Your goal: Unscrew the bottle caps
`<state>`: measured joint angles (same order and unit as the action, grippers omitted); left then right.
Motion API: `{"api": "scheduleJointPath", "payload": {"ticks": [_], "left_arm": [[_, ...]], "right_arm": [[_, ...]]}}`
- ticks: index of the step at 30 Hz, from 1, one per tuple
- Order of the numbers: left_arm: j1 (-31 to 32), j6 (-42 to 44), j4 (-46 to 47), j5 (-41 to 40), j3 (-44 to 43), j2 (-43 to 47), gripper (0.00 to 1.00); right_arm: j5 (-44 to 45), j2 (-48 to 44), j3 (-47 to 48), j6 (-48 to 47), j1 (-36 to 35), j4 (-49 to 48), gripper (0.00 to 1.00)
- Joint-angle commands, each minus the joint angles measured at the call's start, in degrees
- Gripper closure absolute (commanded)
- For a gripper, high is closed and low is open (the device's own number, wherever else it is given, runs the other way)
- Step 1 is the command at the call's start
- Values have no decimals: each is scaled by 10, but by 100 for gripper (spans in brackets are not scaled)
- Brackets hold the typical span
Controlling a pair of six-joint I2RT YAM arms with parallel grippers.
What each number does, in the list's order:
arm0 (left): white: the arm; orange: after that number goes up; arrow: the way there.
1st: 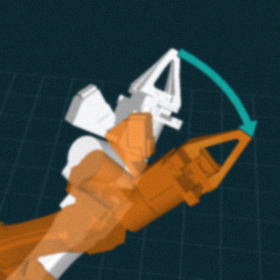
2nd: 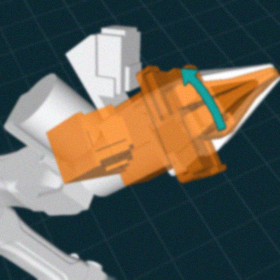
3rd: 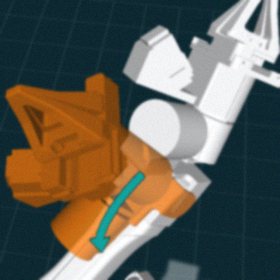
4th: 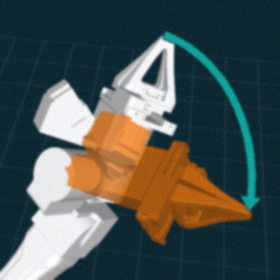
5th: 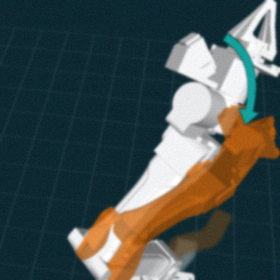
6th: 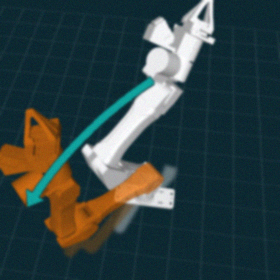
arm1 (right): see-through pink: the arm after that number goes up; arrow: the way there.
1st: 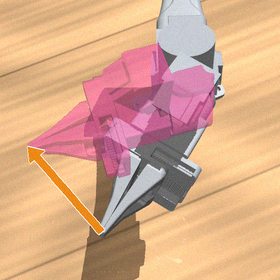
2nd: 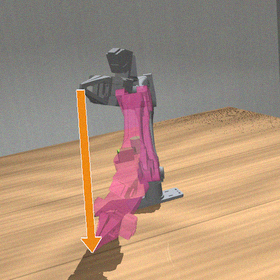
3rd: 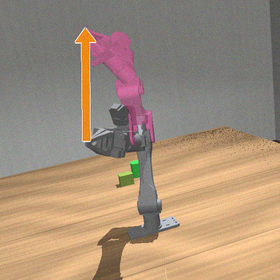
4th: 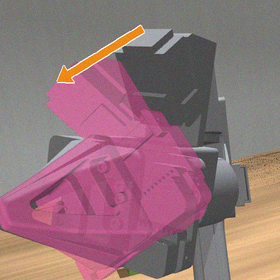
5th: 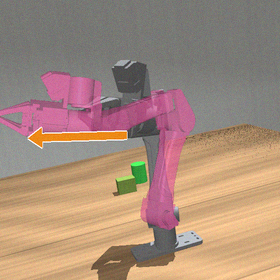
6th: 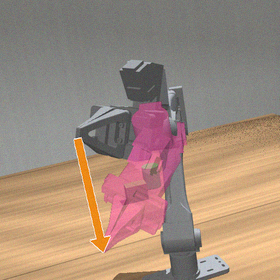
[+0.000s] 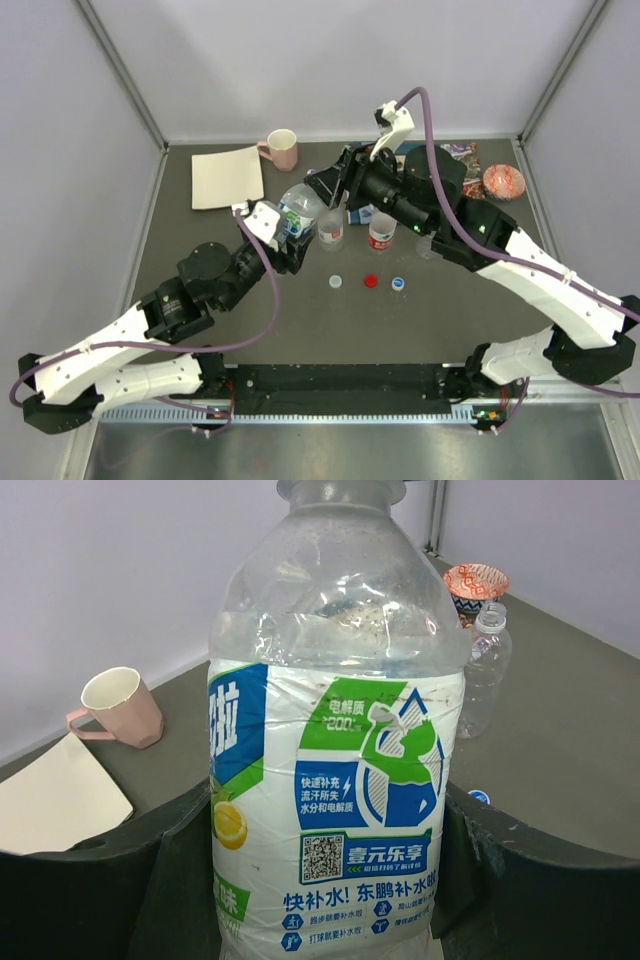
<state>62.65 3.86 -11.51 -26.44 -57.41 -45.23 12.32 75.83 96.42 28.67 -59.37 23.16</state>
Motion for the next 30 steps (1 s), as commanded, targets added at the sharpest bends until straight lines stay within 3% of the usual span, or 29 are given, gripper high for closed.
{"api": "scheduleJointPath", "payload": {"ticks": [1, 2, 5, 13, 15, 16, 17, 20, 23, 24, 27, 28, 30], "left_arm": [[4, 1, 37, -7, 8, 8, 47], [5, 2, 37, -7, 8, 10, 47], [5, 2, 37, -8, 7, 10, 48], [5, 6, 41, -5, 2, 13, 47], [5, 6, 41, -4, 2, 13, 47], [5, 5, 43, -1, 4, 14, 48], [5, 6, 44, 2, 3, 15, 48], [5, 3, 52, 26, 6, 29, 52], [3, -15, 67, 95, 13, 58, 58], [0, -20, 66, 164, 12, 62, 59], [-7, -37, 33, 269, -15, 68, 61], [-9, -52, 25, 344, -31, 64, 61], [-15, -74, 11, 399, -46, 59, 62]], "right_arm": [[-6, 4, 21, 3, -4, -31, 49], [-8, 5, 19, 3, -5, -32, 56], [-17, 10, 18, 3, -3, -34, 63], [-50, 18, 10, 3, -3, -29, 66], [-60, 20, 8, 2, -3, -28, 74], [-63, 20, 6, 0, -2, -27, 83], [-68, 20, 3, -2, -1, -26, 100], [-101, 10, -5, -15, 2, -27, 100], [-173, -2, -14, -49, 7, -29, 100], [-224, -13, -18, -67, 16, -31, 100], [-334, -31, -33, -96, 37, -39, 100], [-356, -41, -40, -100, 43, -40, 100], [-424, -51, -49, -97, 73, -43, 100]]}}
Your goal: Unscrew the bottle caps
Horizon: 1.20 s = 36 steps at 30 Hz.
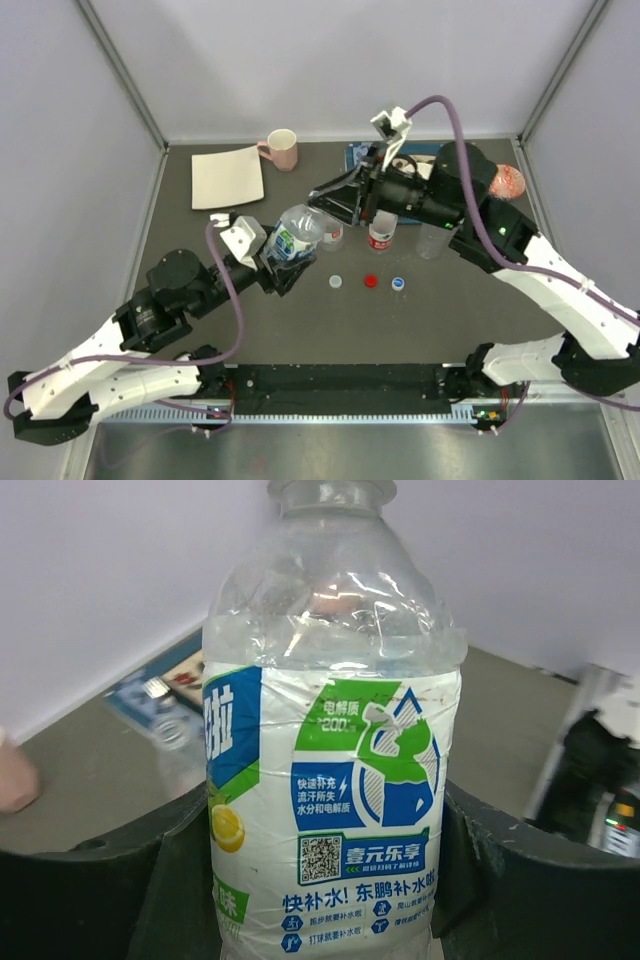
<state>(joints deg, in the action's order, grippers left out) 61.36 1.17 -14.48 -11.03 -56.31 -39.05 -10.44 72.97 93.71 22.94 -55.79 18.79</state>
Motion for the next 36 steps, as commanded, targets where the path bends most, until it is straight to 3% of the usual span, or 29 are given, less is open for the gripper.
{"api": "scheduleJointPath", "payload": {"ticks": [1, 9, 18, 27, 31, 32, 33, 36], "left_arm": [[-5, -55, 37, 302, -71, -11, 62], [-51, -146, 66, 506, -102, -52, 63], [-156, -313, 261, 671, -44, -73, 64], [-165, -336, 293, 700, -38, -97, 64], [-165, -278, 208, 665, -53, -92, 64], [-165, -238, 181, 627, -63, -92, 64], [-165, -217, 159, 602, -69, -91, 64], [-165, -152, 69, 516, -81, -91, 68]], "right_arm": [[-225, -31, -28, -38, 48, -2, 100], [-440, -80, -56, -101, 69, -22, 100], [-546, -117, -85, -113, 69, -31, 100], [-596, -127, -86, -134, 69, -25, 100], [-499, -136, -85, -131, 69, -24, 99], [-438, -143, -84, -126, 68, -27, 87], [-401, -144, -76, -119, 69, -28, 60], [-264, -147, -49, -91, 68, -26, 38]]}}
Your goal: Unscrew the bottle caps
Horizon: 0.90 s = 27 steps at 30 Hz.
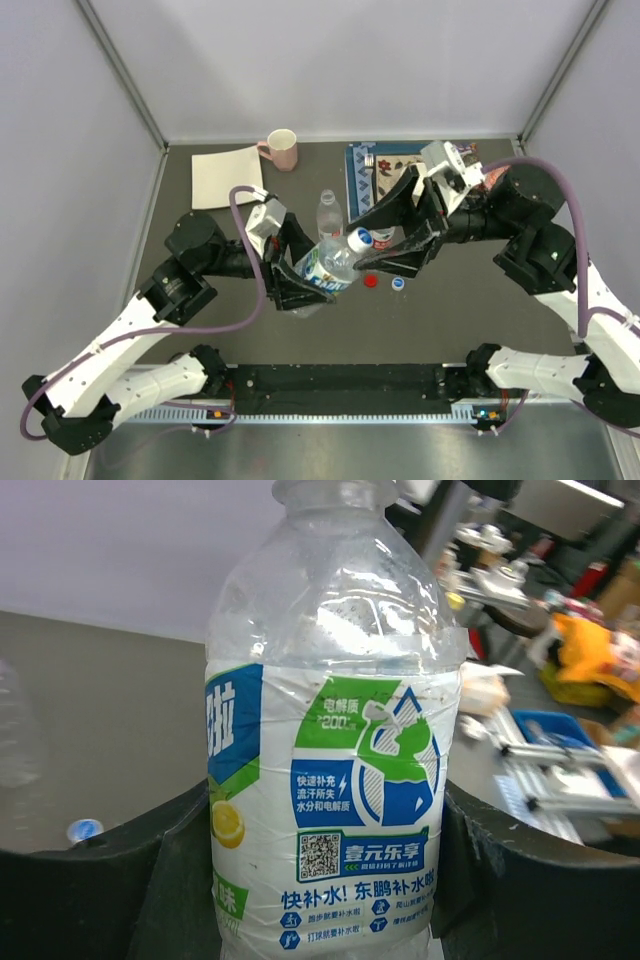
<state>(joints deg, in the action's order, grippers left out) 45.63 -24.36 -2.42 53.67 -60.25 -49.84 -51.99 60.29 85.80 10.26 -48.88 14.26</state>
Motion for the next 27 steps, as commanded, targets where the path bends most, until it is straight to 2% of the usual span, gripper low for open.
{"api": "scheduleJointPath", "payload": {"ticks": [1, 2, 8, 12, 15, 16, 19, 23, 27], "left_arm": [[-8, 115, -73, -146, -43, 16, 68], [-8, 136, -83, -177, -42, 14, 68], [4, 179, -90, -279, -29, 13, 64], [44, 210, -66, -439, -17, 27, 64], [92, 239, -44, -531, -5, 34, 64], [118, 265, -39, -602, -3, 34, 64], [163, 301, -21, -699, 4, 25, 64], [199, 332, 0, -781, 10, 6, 64], [215, 346, 12, -814, 11, -4, 64]], "right_arm": [[179, -21, 38, 43, 0, 19, 34], [245, -23, 43, 64, 1, 18, 33], [395, -17, 89, 139, 0, 30, 28], [471, -5, 92, 189, 0, 52, 29], [507, 10, 87, 224, 0, 68, 30], [518, 18, 86, 232, -1, 71, 30], [535, 37, 83, 259, -2, 73, 30], [549, 64, 92, 272, -9, 72, 30], [552, 84, 98, 274, -22, 70, 30]]}}
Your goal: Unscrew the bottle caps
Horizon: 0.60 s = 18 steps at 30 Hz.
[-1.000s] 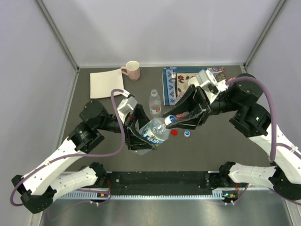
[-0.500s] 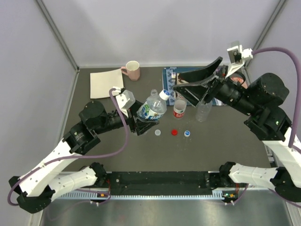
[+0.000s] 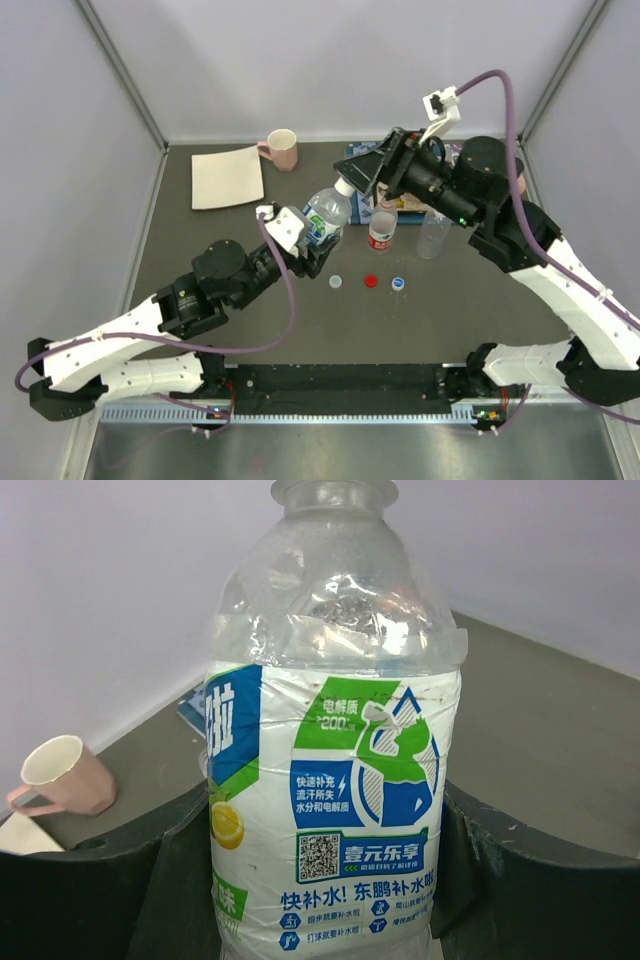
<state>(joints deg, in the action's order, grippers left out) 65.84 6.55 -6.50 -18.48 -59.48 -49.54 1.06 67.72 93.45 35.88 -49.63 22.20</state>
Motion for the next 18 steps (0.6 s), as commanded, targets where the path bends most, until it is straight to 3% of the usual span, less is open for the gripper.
{"api": "scheduleJointPath", "payload": {"ticks": [1, 7, 18], "left_arm": [[17, 38, 56, -96, 4, -9, 64], [18, 44, 61, -114, 8, -6, 65], [17, 47, 61, -127, 16, 4, 65]], "right_arm": [[24, 13, 23, 17, -19, -10, 30], [27, 24, 17, 16, -29, -14, 34], [22, 27, -5, 18, -35, -23, 51]]}}
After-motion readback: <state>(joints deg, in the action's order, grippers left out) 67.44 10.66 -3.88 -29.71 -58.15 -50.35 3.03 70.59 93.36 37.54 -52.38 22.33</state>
